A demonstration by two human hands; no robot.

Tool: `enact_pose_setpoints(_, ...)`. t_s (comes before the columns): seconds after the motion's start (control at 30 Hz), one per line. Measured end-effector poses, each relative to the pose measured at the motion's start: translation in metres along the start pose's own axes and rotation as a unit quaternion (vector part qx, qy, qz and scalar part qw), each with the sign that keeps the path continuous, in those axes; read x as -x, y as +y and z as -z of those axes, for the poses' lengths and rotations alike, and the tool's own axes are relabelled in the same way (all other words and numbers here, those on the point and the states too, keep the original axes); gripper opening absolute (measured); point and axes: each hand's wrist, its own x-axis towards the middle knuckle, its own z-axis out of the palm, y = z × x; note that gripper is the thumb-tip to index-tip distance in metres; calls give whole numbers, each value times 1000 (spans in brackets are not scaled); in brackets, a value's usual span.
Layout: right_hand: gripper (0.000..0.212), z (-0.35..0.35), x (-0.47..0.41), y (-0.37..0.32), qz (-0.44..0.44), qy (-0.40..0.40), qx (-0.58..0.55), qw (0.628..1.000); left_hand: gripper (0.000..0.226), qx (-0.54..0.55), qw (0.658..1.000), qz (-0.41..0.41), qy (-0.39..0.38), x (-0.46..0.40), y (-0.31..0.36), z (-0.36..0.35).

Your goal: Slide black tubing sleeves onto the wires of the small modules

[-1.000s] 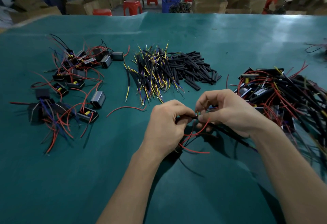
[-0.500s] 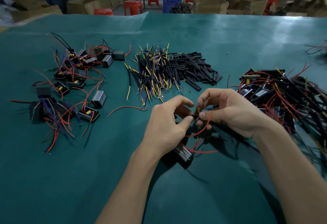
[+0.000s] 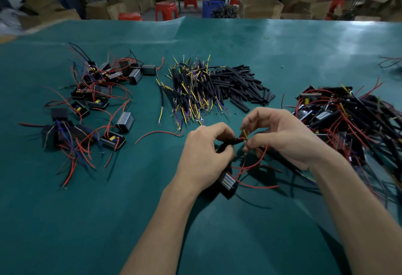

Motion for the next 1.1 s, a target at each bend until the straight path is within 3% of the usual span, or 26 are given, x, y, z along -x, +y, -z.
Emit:
enact_pose_setpoints(0.37, 27, 0, 3, -1, -15, 3, 17, 1000, 23, -9, 999, -38, 29, -1, -4, -2)
enact_pose_setpoints(0.7, 41, -4, 1, 1, -27, 2, 51, 998, 15, -8, 997, -63, 49, -2, -4, -5)
enact_pose_setpoints(1.1, 26, -3, 3, -3, 16, 15, 46, 999, 7, -17, 996, -69, 60, -3, -4, -11)
